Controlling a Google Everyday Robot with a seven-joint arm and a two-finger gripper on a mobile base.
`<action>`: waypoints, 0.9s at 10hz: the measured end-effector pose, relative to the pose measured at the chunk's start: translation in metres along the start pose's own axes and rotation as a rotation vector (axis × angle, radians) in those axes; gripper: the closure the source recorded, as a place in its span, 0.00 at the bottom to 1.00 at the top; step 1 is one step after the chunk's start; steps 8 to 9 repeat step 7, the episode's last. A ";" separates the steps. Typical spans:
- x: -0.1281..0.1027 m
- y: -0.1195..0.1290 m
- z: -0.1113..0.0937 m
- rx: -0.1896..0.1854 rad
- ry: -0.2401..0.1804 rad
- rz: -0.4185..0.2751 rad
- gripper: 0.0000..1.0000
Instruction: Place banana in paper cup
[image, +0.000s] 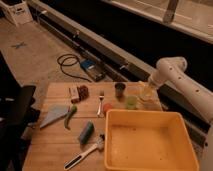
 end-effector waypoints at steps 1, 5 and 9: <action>0.000 -0.002 -0.002 0.007 -0.004 0.002 0.38; 0.004 -0.031 -0.067 0.141 -0.077 0.046 0.38; 0.000 -0.029 -0.065 0.136 -0.079 0.042 0.38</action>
